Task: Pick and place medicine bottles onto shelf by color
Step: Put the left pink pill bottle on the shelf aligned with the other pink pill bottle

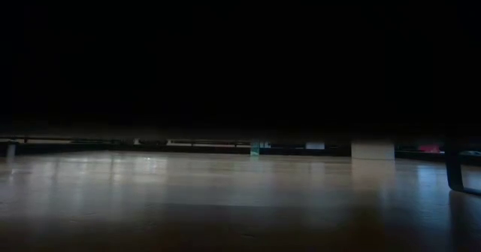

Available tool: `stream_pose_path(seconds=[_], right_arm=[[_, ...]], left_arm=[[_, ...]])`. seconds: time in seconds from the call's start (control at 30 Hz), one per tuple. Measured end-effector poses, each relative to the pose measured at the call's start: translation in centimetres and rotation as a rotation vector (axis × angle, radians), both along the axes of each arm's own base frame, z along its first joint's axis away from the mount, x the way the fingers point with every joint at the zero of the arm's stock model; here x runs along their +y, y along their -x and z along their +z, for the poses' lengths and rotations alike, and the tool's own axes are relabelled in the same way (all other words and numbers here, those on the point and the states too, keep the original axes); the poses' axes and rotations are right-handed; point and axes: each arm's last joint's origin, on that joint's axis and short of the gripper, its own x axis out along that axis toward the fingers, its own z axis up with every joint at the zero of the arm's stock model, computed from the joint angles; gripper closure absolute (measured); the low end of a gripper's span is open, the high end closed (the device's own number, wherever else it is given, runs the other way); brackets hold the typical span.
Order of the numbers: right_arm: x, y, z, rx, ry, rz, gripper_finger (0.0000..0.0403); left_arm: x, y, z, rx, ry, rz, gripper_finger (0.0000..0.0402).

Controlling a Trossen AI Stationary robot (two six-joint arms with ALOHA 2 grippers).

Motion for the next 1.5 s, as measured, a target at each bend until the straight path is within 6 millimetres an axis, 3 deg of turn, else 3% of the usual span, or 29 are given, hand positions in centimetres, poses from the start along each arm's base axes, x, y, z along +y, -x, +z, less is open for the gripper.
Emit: stream_pose_path(seconds=[0.4,0.7,0.93,1.5], right_arm=[[2.0,1.0,0.0,0.009,-0.058,0.013,0.0247],[3.2,1.5,0.2,-0.008,-0.065,0.056,0.0247],[3.3,1.5,0.2,-0.010,-0.064,0.060,0.0247],[3.3,1.5,0.2,-0.010,-0.063,0.061,0.0247]], left_arm=[[-1.5,-1.4,2.7,-0.098,0.041,-0.023,0.0305],[-3.6,-2.3,-0.3,-0.042,0.019,-0.059,0.0305],[-3.9,-3.6,-2.3,-0.028,0.019,-0.054,0.0305],[-3.6,-4.2,-3.1,-0.014,0.029,-0.018,0.0305]])
